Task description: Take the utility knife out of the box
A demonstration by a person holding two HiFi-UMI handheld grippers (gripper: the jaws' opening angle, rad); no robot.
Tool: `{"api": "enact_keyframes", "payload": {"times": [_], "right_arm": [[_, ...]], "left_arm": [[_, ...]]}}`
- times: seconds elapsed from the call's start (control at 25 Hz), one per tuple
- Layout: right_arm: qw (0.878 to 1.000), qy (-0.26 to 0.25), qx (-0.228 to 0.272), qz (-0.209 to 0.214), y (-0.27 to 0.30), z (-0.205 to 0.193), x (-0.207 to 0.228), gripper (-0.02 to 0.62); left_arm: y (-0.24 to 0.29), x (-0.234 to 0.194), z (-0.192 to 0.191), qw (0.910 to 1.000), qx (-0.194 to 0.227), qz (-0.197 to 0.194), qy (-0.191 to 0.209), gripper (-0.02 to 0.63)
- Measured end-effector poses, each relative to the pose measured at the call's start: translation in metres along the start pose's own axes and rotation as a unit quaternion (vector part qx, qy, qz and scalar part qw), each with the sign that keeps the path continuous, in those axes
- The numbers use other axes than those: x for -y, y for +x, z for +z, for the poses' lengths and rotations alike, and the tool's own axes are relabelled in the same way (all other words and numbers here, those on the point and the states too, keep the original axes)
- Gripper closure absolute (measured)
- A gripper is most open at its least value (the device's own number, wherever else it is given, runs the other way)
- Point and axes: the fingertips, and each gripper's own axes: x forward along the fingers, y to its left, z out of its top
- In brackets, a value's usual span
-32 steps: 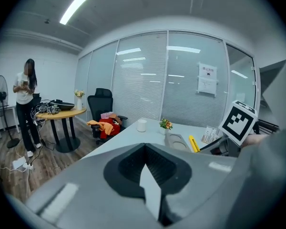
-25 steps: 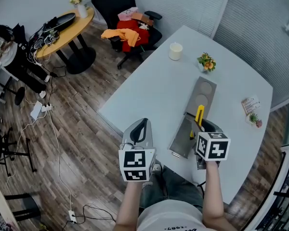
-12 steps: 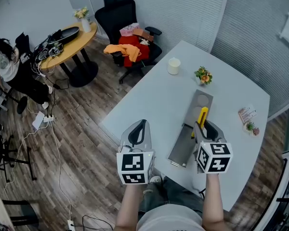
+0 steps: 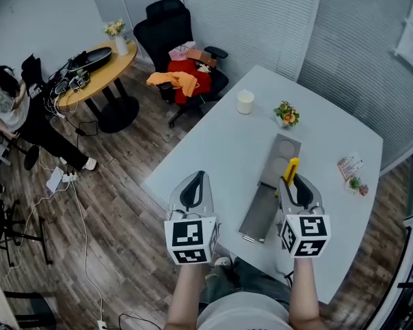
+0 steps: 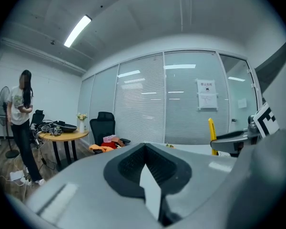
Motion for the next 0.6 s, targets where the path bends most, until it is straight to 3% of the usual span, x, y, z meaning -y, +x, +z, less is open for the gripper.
{"api": "enact_keyframes", "payload": {"times": [0.6], "right_arm": [[0.999,-0.019,0.036,0.001,-0.014,0.008,0.003,0.442]], "left_arm": [[-0.002,0.013,0.000,1.0000,0.001,0.000,-0.007,0.606]]}}
